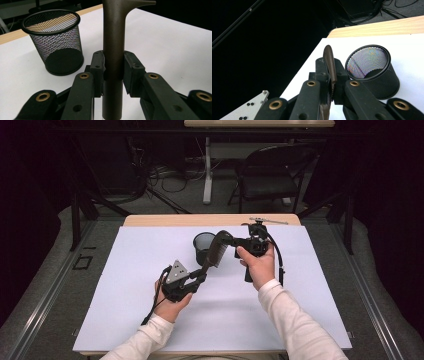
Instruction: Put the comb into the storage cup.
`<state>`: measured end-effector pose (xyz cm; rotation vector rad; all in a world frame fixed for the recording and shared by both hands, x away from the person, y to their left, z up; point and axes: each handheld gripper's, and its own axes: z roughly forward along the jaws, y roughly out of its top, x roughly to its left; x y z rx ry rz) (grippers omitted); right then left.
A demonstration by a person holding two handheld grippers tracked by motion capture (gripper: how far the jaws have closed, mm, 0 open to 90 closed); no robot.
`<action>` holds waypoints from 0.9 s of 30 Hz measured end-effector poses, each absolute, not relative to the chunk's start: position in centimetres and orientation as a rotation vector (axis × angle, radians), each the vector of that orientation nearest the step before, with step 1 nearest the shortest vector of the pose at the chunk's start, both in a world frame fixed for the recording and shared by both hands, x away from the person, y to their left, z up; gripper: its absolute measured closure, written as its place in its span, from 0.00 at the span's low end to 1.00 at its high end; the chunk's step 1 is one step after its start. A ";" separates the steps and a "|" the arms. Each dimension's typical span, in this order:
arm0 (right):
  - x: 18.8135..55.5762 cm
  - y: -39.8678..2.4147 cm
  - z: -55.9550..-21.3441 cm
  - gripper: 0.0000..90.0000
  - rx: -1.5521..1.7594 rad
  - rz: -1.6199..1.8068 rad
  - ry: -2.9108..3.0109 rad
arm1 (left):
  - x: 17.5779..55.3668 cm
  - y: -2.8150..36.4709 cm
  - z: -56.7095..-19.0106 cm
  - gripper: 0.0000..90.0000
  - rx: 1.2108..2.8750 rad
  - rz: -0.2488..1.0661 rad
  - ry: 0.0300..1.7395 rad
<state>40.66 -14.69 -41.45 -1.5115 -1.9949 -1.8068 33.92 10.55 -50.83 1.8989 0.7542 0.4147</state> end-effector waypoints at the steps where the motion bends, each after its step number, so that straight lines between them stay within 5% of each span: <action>1: 40.7 -14.7 -41.5 0.96 -1.511 -1.808 -1.994 | 33.9 10.6 -50.8 0.80 1.899 0.412 0.754; 27: 40.5 -14.7 -41.4 0.96 -1.483 -1.840 -1.984 | 34.0 10.7 -50.9 0.72 1.883 0.400 0.773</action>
